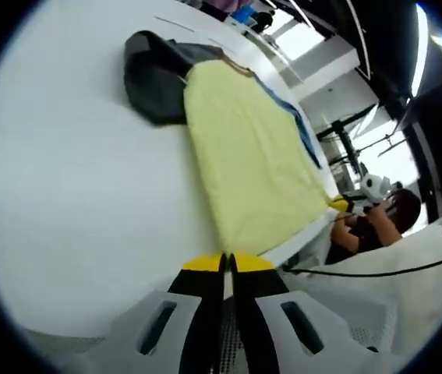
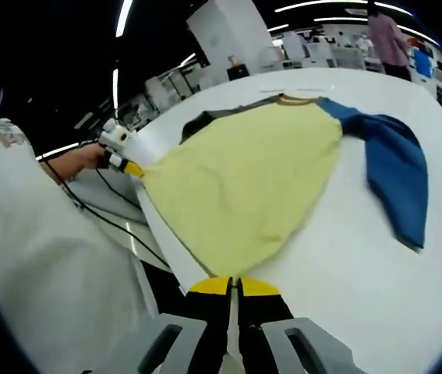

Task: Fold the garment on the visible template until the final outline fits inside the template.

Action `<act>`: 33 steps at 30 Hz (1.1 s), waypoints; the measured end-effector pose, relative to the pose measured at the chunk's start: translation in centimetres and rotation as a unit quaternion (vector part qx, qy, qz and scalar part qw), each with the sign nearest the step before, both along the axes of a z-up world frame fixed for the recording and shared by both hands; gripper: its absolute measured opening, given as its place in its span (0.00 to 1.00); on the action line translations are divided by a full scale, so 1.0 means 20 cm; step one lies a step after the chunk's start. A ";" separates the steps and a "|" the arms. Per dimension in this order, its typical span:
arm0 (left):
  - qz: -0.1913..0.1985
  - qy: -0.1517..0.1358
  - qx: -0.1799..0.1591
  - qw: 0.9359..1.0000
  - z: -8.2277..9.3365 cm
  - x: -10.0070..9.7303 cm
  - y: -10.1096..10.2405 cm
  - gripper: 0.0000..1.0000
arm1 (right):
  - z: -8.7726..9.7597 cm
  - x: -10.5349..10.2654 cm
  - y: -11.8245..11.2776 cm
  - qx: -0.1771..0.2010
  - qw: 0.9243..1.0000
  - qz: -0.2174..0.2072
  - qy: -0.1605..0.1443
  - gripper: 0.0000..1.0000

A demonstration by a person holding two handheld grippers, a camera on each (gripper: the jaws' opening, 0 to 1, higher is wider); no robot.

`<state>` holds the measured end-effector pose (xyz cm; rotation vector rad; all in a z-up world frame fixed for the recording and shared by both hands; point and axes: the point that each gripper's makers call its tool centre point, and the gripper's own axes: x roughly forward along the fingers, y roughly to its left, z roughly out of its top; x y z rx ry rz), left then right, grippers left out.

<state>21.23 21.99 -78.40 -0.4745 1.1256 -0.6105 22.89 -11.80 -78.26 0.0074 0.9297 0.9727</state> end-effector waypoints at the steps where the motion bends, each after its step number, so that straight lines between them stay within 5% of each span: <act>1: -0.005 0.001 0.006 1.000 -0.01 -0.01 0.00 0.00 | -0.01 0.00 -0.01 -0.006 1.000 0.002 0.000 0.00; 7: -0.027 0.004 0.033 0.999 -0.05 -0.03 0.01 0.01 | -0.01 -0.02 0.00 0.002 1.000 -0.003 0.007 0.00; 33: -0.012 -0.016 0.008 1.000 -0.04 -0.03 0.03 0.02 | -0.06 -0.05 0.00 -0.016 1.000 0.008 -0.002 0.00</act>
